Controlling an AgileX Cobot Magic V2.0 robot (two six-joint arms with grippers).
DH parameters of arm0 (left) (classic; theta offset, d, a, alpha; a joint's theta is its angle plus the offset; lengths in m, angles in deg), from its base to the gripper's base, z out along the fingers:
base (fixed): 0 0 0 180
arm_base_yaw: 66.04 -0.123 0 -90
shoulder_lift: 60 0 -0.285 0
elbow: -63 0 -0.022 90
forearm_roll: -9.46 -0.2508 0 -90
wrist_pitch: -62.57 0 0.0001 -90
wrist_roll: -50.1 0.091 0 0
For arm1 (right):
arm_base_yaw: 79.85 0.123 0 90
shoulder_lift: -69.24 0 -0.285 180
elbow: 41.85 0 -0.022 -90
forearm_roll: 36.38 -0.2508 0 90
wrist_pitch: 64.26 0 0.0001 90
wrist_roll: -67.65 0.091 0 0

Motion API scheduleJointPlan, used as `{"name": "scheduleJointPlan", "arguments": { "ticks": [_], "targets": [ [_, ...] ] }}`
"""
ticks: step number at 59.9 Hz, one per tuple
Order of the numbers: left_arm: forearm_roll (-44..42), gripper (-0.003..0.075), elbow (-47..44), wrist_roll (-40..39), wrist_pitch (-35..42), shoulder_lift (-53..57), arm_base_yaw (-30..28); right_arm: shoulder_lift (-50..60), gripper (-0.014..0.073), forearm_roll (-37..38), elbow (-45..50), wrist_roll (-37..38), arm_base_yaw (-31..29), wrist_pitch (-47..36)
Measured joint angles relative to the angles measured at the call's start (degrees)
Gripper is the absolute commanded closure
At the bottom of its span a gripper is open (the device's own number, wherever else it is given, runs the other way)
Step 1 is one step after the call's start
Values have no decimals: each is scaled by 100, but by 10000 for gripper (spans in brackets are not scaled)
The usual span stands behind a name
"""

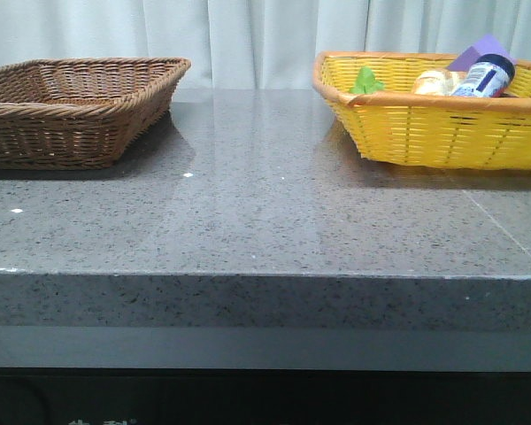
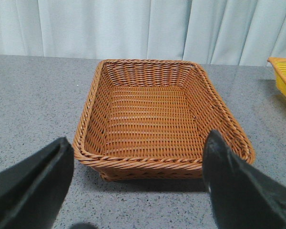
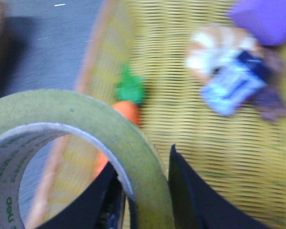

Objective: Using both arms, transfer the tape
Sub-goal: 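Lift the tape roll out and set it on the table between baskets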

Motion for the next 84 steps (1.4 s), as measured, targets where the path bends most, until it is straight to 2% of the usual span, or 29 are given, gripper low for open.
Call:
{"name": "scheduleJointPlan", "arguments": {
  "ticks": [16,24,43,55,59,73,84],
  "targets": [
    [0,178,0,0,0,0,0,-273,476,-43,117,-201,1767,-168],
    [0,178,0,0,0,0,0,-709,476,-50,122,-232,2212,-166],
    [0,178,0,0,0,0,0,-1849,481,-38,131,-232,2366,-281],
    [0,178,0,0,0,0,0,-2021,471,-38,131,-263,2366,-296],
    [0,178,0,0,0,0,0,-2021,440,-38,131,-263,2366,-311],
    [0,178,0,0,0,0,0,-2021,240,-48,131,-263,2366,-332],
    [0,178,0,0,0,0,0,-1928,238,-205,131,-263,2366,-378]
  ]
}}
